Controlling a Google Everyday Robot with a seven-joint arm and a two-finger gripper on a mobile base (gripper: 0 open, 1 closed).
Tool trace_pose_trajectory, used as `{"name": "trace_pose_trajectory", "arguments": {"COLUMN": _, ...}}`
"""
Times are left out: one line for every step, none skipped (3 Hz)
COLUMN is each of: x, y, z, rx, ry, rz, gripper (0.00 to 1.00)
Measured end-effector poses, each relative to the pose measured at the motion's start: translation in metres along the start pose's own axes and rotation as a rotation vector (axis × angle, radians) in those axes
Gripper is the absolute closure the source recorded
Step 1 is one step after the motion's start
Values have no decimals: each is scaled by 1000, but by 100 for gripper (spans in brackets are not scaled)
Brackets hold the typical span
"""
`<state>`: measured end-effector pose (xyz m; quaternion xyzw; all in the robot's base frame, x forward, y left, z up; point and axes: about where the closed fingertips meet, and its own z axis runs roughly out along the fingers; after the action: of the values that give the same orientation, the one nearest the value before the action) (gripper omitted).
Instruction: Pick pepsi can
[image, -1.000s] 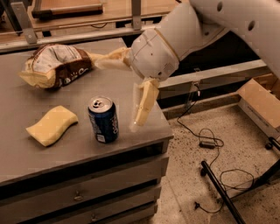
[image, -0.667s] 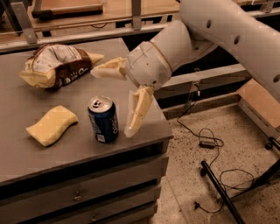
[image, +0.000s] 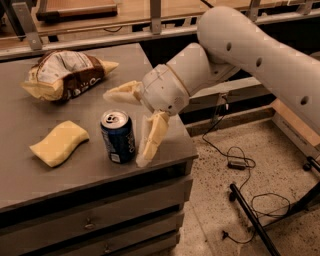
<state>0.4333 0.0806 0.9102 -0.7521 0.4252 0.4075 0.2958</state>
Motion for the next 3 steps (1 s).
{"name": "trace_pose_trajectory", "arguments": {"x": 6, "y": 1, "z": 5, "rx": 3, "ry": -13, "rz": 28, "gripper": 2}}
{"name": "trace_pose_trajectory", "arguments": {"x": 5, "y": 1, "z": 6, "rx": 1, "ry": -12, "rz": 25, "gripper": 24}}
{"name": "trace_pose_trajectory", "arguments": {"x": 4, "y": 1, "z": 7, "rx": -1, "ry": -12, "rz": 23, "gripper": 47}}
